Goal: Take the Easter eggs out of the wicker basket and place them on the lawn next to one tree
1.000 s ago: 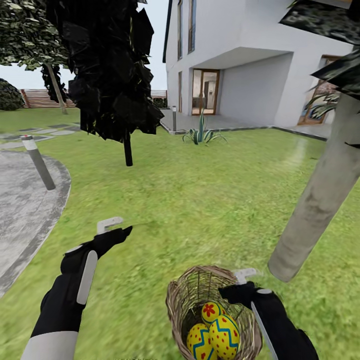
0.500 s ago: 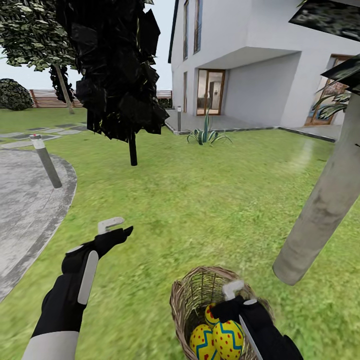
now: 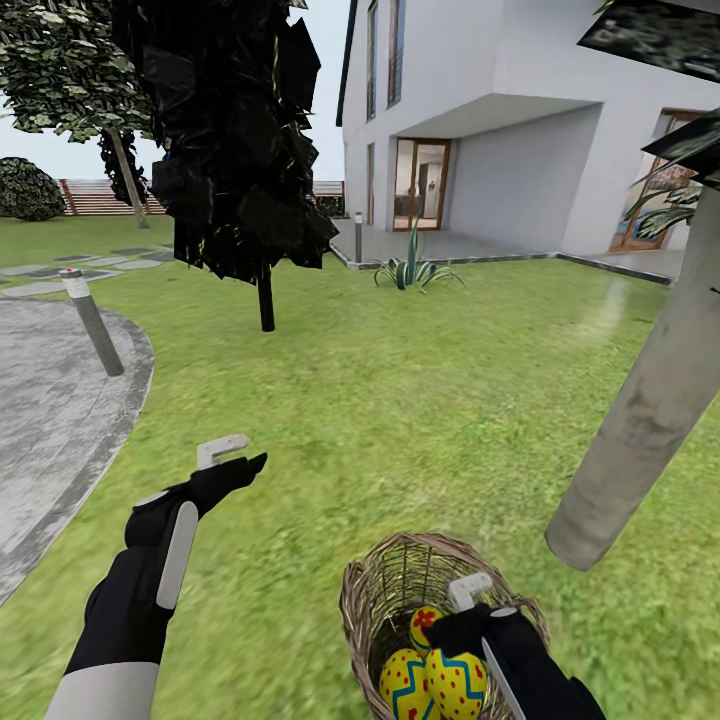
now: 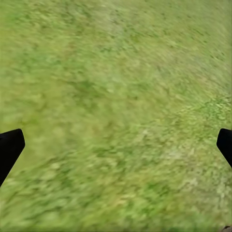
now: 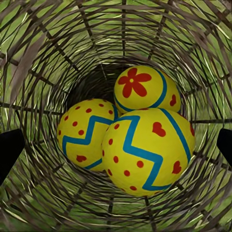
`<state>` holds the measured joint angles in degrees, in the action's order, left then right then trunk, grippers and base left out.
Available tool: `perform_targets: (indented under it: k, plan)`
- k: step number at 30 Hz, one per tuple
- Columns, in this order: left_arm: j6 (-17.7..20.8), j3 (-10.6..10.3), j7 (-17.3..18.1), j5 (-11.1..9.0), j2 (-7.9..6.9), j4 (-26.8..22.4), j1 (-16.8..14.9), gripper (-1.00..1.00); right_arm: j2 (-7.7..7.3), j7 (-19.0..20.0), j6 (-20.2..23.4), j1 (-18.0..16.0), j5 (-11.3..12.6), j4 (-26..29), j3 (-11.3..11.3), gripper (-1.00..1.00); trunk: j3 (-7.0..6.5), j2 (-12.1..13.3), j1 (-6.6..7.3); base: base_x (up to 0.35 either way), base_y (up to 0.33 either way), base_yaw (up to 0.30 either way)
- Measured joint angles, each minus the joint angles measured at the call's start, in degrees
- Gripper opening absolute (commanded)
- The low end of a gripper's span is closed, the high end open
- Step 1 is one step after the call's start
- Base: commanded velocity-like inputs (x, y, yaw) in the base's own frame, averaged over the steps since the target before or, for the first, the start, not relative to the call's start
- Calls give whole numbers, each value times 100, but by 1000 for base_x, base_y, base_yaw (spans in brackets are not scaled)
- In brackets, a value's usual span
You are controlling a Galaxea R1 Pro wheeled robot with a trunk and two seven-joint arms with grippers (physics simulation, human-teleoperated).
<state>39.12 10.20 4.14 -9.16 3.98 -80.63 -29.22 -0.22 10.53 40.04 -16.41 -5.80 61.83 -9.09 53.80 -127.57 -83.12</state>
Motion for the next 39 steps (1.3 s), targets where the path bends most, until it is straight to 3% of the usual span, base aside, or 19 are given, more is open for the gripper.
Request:
perform_targets:
  k: [13,29,39]
  plan:
    - [-8,0,8,0,9,14,0,100,34,-10,-392,-53,8,-99,248,100,0,0,0,0,0,0]
    - [-62,8,59,-22,9,10,9,100,38,-10,-409,-53,8,-100,255,100,-1,0,0,0,0,-5]
    - [-79,7,58,-72,10,10,8,100,38,-5,-401,-52,8,-98,256,100,-48,0,0,0,0,-180]
